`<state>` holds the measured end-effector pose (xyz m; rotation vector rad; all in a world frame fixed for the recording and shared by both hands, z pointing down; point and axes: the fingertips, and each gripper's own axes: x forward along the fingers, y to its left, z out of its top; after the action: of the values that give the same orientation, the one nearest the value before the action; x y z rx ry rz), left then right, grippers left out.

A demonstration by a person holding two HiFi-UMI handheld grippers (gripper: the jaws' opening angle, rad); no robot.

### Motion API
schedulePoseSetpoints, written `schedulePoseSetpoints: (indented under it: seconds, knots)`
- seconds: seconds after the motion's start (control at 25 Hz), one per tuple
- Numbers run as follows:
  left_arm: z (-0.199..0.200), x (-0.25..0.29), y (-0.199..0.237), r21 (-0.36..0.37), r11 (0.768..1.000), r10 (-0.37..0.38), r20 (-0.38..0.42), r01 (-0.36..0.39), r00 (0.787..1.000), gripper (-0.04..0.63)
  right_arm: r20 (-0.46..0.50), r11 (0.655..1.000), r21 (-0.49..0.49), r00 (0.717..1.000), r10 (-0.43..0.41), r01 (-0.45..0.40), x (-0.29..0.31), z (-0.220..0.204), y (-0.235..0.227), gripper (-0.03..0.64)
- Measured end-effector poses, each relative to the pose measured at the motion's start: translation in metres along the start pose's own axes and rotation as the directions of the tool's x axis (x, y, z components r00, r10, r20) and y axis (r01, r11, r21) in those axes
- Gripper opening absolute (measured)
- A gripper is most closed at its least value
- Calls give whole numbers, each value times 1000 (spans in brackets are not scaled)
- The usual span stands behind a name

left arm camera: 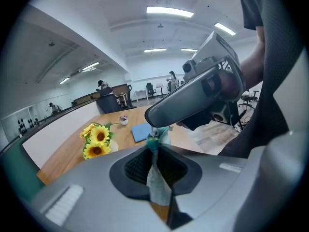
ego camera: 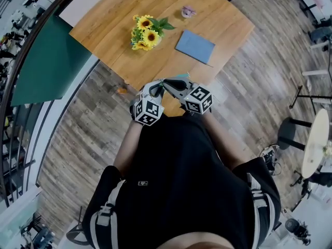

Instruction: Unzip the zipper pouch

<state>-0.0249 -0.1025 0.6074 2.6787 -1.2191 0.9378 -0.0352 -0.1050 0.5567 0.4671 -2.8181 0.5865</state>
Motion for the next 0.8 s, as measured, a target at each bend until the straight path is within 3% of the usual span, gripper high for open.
schedulePoseSetpoints:
  seconds: [0.2, 0.48, 0.8]
  knots:
    - [-2, 1, 3, 6, 1000, -3, -9, 3, 1000, 29, -9, 999, -16, 999, -46, 46, 3, -2, -6, 21]
    - [-3, -2, 1, 3, 1000, -14, -17, 14, 1000, 31, -10, 999, 26, 999, -36, 37, 4, -6, -5, 20]
    - [-5, 1, 2, 5, 1000, -24, -6, 24, 1000, 25, -62, 989, -101, 991, -118, 111, 5, -8, -10, 5]
